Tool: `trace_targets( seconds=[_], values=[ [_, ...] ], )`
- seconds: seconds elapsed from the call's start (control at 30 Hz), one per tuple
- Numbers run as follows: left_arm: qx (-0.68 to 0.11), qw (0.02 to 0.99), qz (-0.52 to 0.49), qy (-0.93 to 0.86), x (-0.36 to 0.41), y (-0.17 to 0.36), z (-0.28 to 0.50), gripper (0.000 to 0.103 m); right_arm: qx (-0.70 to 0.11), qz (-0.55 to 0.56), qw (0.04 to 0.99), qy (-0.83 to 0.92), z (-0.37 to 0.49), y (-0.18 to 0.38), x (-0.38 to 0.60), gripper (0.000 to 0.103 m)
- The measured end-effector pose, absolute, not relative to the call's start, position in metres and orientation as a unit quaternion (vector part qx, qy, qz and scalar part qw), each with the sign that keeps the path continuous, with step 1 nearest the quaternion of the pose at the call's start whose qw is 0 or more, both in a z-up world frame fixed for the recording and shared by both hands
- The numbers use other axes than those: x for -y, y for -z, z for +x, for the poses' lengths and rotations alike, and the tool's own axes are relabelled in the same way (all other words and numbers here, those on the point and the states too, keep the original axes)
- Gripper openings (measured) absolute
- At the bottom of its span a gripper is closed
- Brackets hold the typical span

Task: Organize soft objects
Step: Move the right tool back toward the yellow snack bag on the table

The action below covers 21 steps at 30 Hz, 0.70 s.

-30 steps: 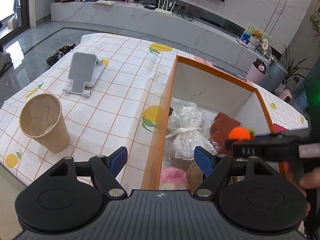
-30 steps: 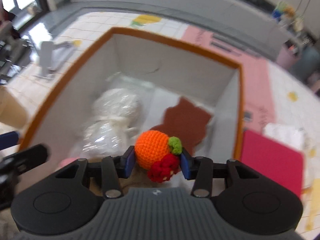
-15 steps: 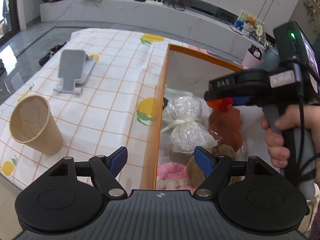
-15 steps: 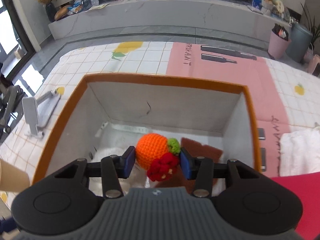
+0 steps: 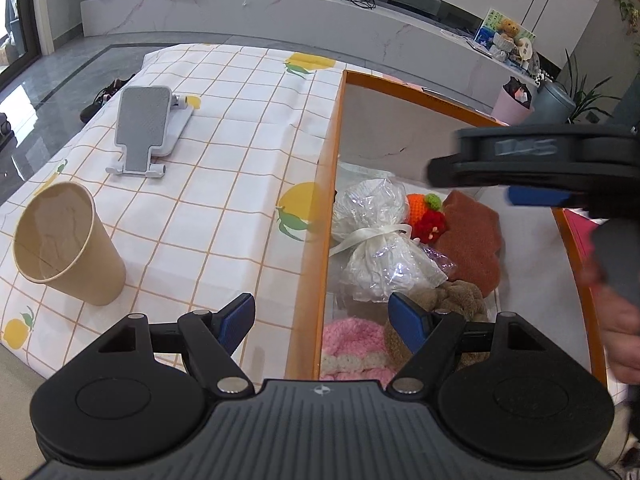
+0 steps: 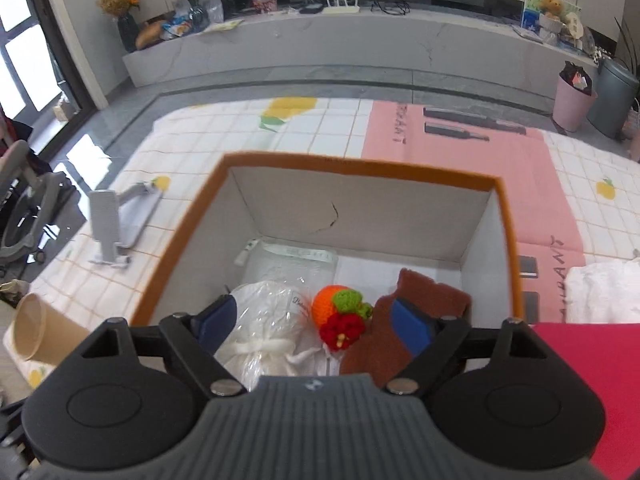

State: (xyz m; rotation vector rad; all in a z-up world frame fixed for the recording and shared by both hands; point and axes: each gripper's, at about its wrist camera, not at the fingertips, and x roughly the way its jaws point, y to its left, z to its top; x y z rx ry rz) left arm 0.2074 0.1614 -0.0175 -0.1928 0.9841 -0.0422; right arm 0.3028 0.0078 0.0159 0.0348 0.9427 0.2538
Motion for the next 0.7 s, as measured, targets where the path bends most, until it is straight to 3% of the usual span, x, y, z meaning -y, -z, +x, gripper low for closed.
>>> trace_targets(
  seconds=[0.07, 0.7],
  values=[
    [-0.475, 0.875, -0.088, 0.018, -0.159, 0.015, 0.206, 0.089, -0.438, 0.006, 0.890, -0.123, 0.293, -0.030, 0.001, 0.094],
    [-0.414, 0.909, 0.021, -0.049, -0.085, -0.019, 0.158, 0.090, -0.387, -0.034, 0.921, -0.028, 0.178, -0.072, 0.132, 0.096]
  ],
)
